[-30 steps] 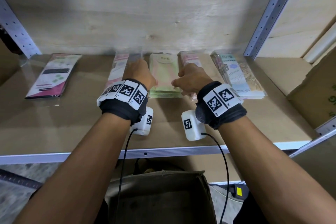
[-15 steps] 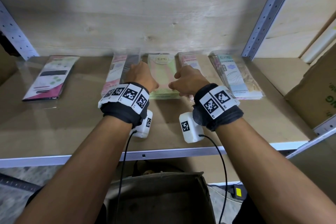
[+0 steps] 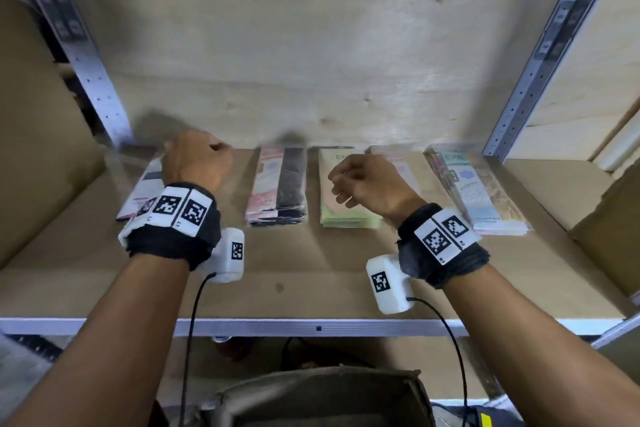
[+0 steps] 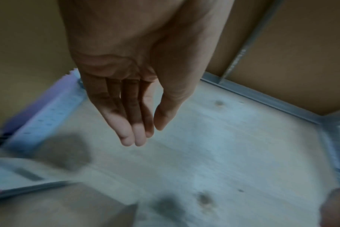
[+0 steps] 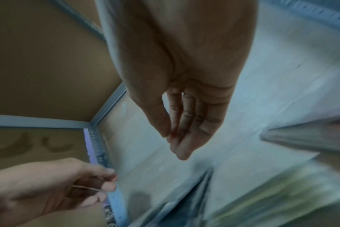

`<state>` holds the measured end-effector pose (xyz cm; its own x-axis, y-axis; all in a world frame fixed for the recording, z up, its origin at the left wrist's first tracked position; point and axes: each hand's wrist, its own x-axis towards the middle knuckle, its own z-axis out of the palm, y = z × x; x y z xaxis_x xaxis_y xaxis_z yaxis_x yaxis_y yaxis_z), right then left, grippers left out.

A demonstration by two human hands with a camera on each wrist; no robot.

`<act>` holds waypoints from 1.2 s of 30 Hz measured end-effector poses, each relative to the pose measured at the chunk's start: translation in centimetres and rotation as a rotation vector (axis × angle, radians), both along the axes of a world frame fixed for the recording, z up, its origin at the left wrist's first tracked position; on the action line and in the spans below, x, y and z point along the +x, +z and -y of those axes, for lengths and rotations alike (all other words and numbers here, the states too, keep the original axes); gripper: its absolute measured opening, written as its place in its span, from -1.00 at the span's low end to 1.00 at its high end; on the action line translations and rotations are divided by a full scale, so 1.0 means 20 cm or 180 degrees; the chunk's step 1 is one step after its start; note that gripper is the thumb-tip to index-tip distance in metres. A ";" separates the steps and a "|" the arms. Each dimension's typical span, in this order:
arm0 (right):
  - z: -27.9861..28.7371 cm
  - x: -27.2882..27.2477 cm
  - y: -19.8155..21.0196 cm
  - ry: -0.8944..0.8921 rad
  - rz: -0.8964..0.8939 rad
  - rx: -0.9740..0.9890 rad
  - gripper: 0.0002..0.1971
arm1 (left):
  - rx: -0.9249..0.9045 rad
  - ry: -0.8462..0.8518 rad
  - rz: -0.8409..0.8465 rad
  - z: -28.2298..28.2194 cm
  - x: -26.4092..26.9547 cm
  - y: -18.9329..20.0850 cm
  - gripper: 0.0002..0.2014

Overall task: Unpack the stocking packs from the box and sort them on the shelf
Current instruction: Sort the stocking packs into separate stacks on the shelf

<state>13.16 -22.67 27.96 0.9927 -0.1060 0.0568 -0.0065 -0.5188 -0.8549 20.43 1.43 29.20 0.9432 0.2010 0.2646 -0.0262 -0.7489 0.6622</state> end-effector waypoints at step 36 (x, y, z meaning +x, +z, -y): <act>-0.68 0.23 0.07 0.0513 -0.0350 0.2217 -0.58 | 0.0518 -0.0901 0.0442 -0.53 -0.08 0.00 -0.40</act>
